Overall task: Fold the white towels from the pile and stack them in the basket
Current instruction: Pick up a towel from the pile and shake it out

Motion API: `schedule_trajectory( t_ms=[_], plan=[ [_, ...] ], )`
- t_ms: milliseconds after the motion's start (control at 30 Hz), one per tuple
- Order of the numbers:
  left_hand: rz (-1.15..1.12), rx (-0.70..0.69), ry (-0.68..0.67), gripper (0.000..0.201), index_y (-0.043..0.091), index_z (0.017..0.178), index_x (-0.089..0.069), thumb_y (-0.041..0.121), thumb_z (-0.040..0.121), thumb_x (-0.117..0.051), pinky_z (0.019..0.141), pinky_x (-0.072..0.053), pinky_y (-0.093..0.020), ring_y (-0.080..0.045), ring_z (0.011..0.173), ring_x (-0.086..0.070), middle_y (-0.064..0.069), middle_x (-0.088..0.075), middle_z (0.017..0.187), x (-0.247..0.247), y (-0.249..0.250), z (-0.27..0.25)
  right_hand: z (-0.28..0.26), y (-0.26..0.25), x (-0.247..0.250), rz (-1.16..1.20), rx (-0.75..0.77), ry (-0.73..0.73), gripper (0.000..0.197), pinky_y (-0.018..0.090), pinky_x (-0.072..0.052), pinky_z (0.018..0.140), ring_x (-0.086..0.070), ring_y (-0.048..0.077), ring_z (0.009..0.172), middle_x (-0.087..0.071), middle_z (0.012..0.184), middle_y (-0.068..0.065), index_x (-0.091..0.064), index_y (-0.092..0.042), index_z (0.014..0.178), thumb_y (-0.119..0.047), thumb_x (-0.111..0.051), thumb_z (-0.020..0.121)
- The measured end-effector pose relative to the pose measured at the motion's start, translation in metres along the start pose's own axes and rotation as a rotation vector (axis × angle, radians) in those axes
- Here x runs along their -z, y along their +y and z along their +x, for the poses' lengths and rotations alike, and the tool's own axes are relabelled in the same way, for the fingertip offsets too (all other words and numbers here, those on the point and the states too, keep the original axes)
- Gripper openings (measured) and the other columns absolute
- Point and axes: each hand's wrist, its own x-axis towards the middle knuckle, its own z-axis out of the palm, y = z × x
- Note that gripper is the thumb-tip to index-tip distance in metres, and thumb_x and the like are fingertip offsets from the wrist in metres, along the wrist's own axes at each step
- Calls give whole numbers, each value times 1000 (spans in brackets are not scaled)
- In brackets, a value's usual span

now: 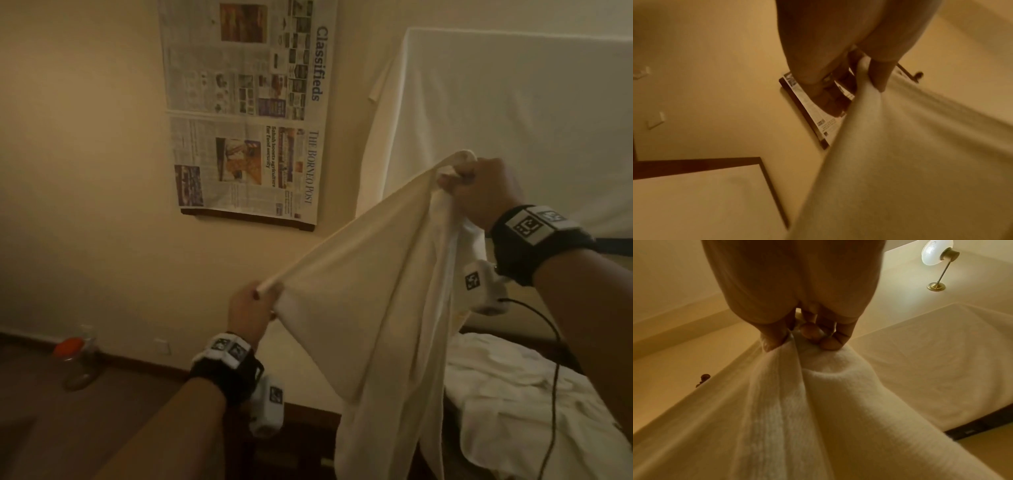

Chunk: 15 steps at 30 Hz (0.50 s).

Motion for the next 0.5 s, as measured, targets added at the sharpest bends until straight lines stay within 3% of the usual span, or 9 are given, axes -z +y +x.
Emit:
schedule_trajectory(
  t_ms=[133, 233, 300, 367, 433, 500],
  plan=[
    [-96, -4, 132, 11, 24, 80, -75, 31, 88, -71, 80, -59, -53, -29, 90, -71, -2, -75, 86, 19, 26, 32, -13, 25, -13, 34, -84, -64, 36, 33, -41, 77, -56, 29, 85, -64, 95, 10, -71, -13, 101, -46, -58, 92],
    [-38, -75, 104, 9, 30, 82, -77, 34, 87, -70, 85, -58, -52, -27, 90, -70, -2, -76, 88, 32, 50, 52, -30, 38, -27, 107, -167, -146, 40, 39, -46, 83, -60, 39, 93, -66, 99, 23, -67, 1, 103, -37, -64, 92],
    [95, -128, 81, 15, 24, 81, -77, 36, 86, -69, 85, -58, -47, -25, 87, -68, -4, -75, 88, 41, 60, 60, -45, 51, -41, 163, -199, -230, 45, 42, -48, 86, -59, 46, 99, -63, 105, 33, -64, 11, 102, -33, -66, 91],
    [309, -189, 86, 26, 15, 70, -70, 33, 88, -66, 76, -51, -37, -23, 78, -62, -5, -69, 76, 48, 61, 66, -62, 67, -59, 178, -217, -317, 45, 32, -48, 73, -58, 46, 89, -61, 94, 35, -63, 15, 95, -30, -68, 90],
    [542, -232, 98, 32, 15, 64, -64, 34, 91, -63, 74, -46, -35, -25, 79, -61, -6, -66, 73, 54, 59, 66, -82, 83, -76, 203, -287, -378, 37, 25, -42, 58, -56, 35, 70, -57, 71, 21, -66, 6, 84, -31, -71, 87],
    [728, -224, 54, 29, 12, 82, -73, 36, 93, -61, 83, -49, -38, -33, 93, -64, -11, -71, 91, 61, 48, 67, -104, 100, -91, 224, -357, -442, 28, 27, -45, 58, -56, 24, 69, -57, 70, 6, -67, -7, 80, -34, -71, 87]
  ],
)
